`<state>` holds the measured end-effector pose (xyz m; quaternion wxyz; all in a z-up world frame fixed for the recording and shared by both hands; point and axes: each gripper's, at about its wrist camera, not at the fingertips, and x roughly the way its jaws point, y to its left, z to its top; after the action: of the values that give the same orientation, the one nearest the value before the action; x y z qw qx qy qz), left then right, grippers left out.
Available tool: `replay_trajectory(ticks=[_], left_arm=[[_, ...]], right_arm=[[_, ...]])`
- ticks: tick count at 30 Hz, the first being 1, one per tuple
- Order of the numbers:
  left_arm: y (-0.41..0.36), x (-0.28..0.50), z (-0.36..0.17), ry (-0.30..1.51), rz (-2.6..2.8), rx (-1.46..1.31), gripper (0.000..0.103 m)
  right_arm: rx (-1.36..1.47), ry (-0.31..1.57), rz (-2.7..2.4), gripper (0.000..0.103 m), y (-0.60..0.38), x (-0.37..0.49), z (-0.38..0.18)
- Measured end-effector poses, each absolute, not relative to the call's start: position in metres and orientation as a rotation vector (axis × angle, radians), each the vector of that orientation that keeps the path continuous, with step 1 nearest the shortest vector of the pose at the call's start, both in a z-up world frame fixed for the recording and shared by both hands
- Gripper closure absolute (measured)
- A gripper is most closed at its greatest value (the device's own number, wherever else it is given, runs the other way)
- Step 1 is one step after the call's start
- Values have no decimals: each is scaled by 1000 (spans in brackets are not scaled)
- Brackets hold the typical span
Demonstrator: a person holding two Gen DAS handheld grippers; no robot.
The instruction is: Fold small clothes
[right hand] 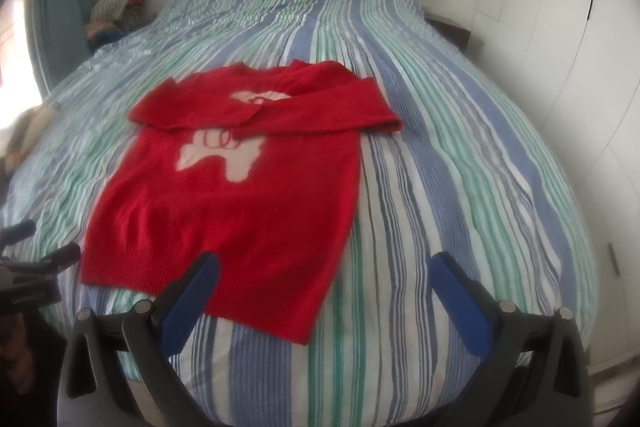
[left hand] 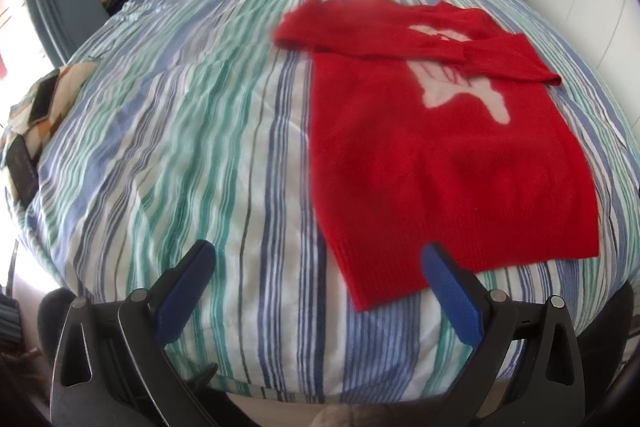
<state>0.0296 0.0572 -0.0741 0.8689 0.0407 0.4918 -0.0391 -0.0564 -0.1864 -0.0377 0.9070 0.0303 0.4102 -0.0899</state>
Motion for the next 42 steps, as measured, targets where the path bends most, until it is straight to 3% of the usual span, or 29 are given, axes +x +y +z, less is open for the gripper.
replay_trajectory(ticks=[5,10,12,14,15,16,18,19,20,21,22,23,28,34,39,42], left_arm=[[82,43,-110,1125,-135,0,1],[71,40,-125,1133,-168,-36,1],[69,38,-122,1124,-195,-61,2],[69,34,-119,1118,-238,-85,7],[70,32,-117,1116,-251,-84,12],[69,33,-117,1120,-260,-77,25],[72,32,-118,1127,-272,-78,32],[73,32,-117,1126,-280,-89,37],[75,32,-117,1125,-289,-103,46],[78,31,-116,1127,-301,-120,51],[79,31,-115,1130,-314,-140,69],[80,32,-115,1136,-334,-166,96],[88,28,-103,1145,-359,-213,101],[87,10,-86,1129,-331,-59,102],[83,16,-135,1207,-217,30,103],[84,16,-132,1189,-211,10,103]], right_arm=[[265,874,-134,0,-246,-65,-71],[496,917,99,3,-243,-64,-115],[550,945,164,16,-234,-56,-131],[596,964,191,36,-229,-50,-145],[611,969,195,39,-228,-46,-150],[616,974,195,47,-227,-43,-153],[608,978,188,68,-227,-38,-155],[600,978,188,85,-228,-37,-155],[591,983,185,96,-230,-37,-153],[582,985,184,97,-231,-37,-152],[575,984,184,97,-233,-39,-150],[566,983,180,97,-235,-41,-148],[478,979,120,98,-240,-51,-133],[401,1012,47,99,-247,-72,-111],[374,1074,-10,99,-244,-64,-137],[421,1091,-16,99,-250,-61,-159]])
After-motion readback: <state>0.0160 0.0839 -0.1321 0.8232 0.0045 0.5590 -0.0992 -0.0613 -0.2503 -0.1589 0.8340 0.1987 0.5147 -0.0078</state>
